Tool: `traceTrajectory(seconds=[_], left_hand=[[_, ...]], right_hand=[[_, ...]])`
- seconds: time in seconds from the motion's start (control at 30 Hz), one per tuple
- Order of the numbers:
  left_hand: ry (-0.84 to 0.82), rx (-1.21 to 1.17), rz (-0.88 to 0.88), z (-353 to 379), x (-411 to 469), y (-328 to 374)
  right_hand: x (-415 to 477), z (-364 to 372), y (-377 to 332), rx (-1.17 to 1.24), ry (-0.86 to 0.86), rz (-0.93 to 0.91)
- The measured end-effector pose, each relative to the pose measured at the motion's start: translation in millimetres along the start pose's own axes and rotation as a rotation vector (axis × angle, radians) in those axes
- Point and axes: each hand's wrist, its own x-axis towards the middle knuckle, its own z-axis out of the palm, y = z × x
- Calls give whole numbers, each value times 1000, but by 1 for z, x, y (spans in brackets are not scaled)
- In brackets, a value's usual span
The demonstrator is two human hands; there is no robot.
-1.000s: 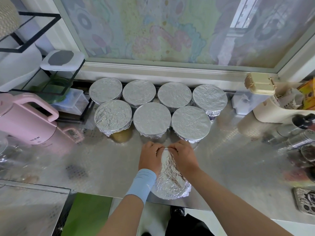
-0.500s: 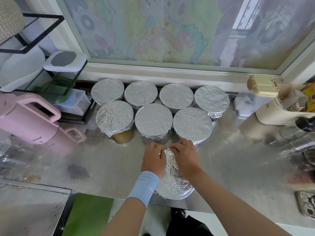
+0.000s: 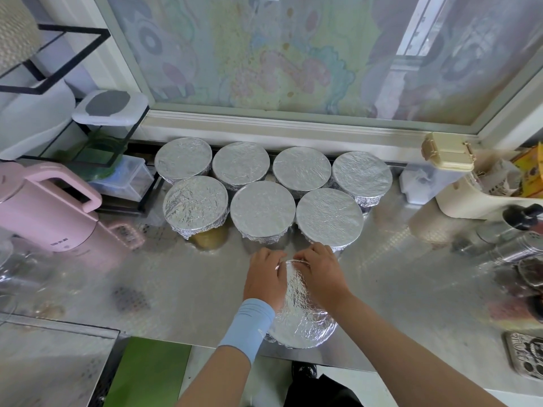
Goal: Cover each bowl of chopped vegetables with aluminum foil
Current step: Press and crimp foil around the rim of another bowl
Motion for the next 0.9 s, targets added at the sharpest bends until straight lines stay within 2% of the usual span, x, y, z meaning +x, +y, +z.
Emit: traceTrajectory(seconds=[0.1,0.27,0.4,0.5,0.57,0.67,0.9], left_hand=[[-52,-61,-11,2,5,-2],[-46,-82,-69,4,4,-3],[-21,-26,-131,6,0,-3],[9,9,-158,5,-3,-4],[10,-17,-114,4,-4,-4],[0,-90,-70,6,-4,-6],[2,-119,-169,9,-5,-6]], right_hand=[[1,-1,2,81,-30,63],[7,-3,3,151,-86,120],[11,-9,0,115,-153,85],[8,-9,1,41,-45,88],[5,-8,2,54,-2,136],[4,-6,4,105,-25,152],[6,-5,9,126,-61,118]])
